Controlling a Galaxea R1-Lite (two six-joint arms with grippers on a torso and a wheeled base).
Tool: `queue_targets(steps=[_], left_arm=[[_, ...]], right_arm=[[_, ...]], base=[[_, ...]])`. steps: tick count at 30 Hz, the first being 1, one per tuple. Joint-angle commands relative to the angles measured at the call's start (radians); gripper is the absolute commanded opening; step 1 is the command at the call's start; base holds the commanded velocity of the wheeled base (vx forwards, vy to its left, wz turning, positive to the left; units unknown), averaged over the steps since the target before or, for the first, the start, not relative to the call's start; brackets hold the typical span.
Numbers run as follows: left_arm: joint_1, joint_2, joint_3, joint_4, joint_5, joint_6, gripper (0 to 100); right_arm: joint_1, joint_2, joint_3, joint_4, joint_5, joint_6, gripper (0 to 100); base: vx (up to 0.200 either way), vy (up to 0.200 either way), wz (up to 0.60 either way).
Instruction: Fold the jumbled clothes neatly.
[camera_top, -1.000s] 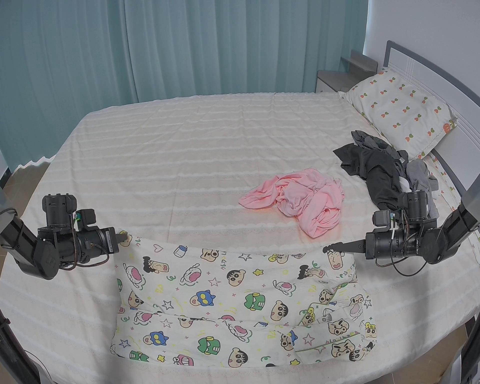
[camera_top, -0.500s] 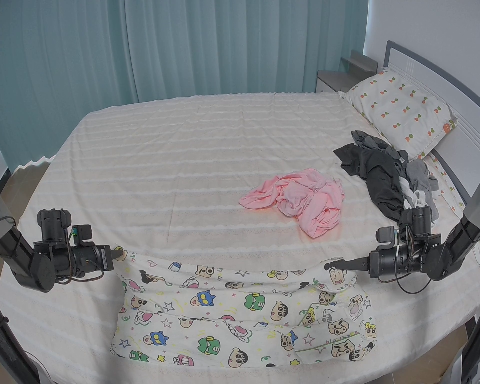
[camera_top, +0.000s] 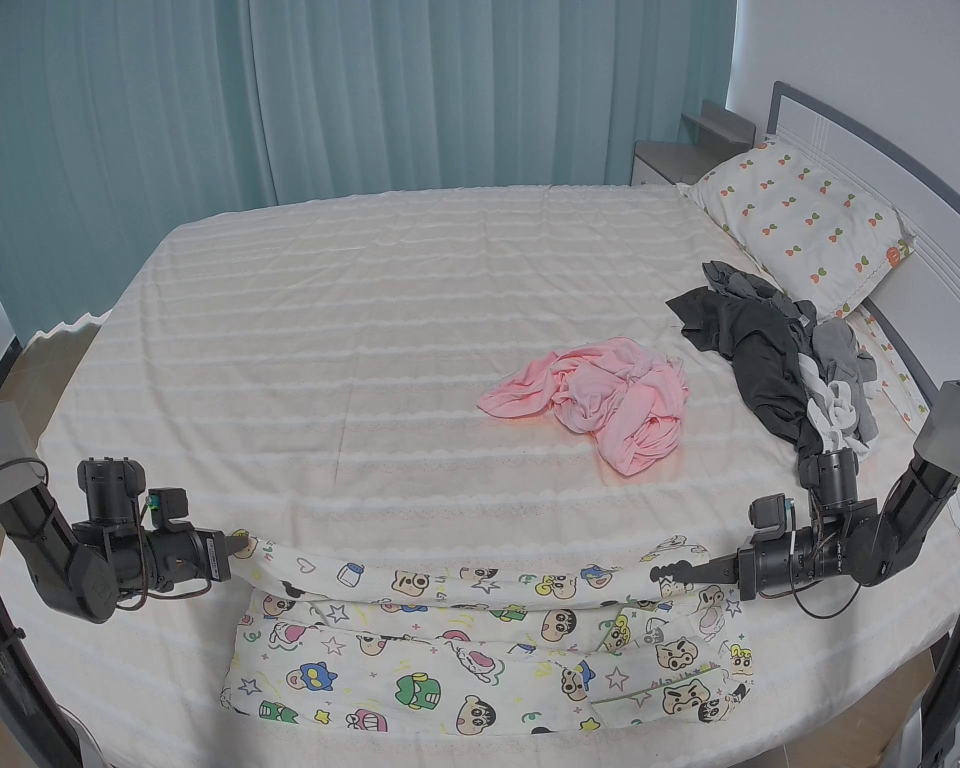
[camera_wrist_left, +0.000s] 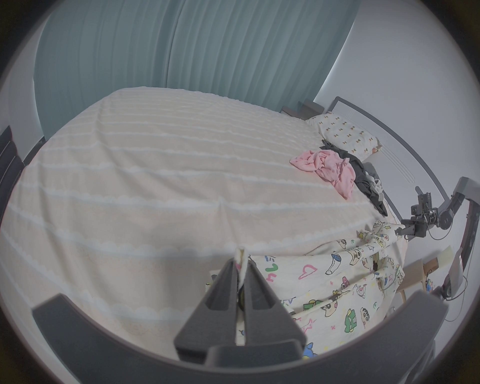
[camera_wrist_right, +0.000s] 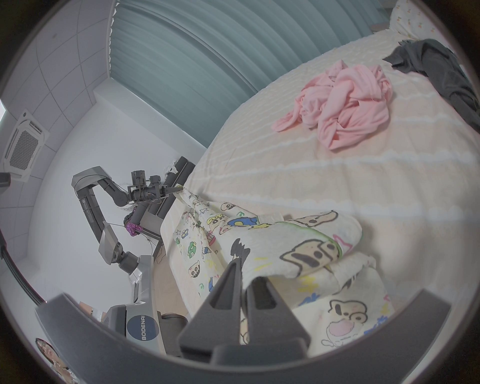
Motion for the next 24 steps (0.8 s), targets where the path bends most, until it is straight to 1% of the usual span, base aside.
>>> queue_targets(steps=[1,3,4,5,7,12,18,24], left_arm=[[0.001,0.096,0.059,-0.071,0.0,0.006,0],[0.001,0.119,0.071,-0.101,0.0,0.006,0],[0.001,0.148,0.09,-0.146,0.0,0.006,0],[0.001,0.151,0.091,-0.149,0.0,0.006,0],[-0.002,0.197,0.121,-0.212,0.0,0.006,0],[-0.004,0.251,0.154,-0.291,0.0,0.005,0],[-0.004,0.262,0.174,-0.307,-0.03,-0.003,0],[-0.004,0.262,0.182,-0.307,-0.035,-0.009,0]], right_arm=[[-0.015,0.044,0.019,0.001,-0.004,-0.015,0],[-0.018,0.044,0.026,0.0,-0.004,-0.018,0],[-0.017,0.044,0.04,0.001,-0.004,-0.023,0],[-0.017,0.044,0.042,0.001,-0.004,-0.024,0],[-0.014,0.053,0.063,0.001,-0.006,-0.03,0],[-0.014,0.076,0.075,0.001,-0.024,-0.032,0],[-0.02,0.087,0.092,0.006,-0.027,-0.032,0],[-0.018,0.095,0.123,0.006,-0.029,-0.032,0]], base=[[0.0,0.0,0.0],[0.0,0.0,0.0],[0.0,0.0,0.0],[0.0,0.0,0.0],[0.0,0.0,0.0],[0.0,0.0,0.0],[0.0,0.0,0.0],[0.0,0.0,0.0]])
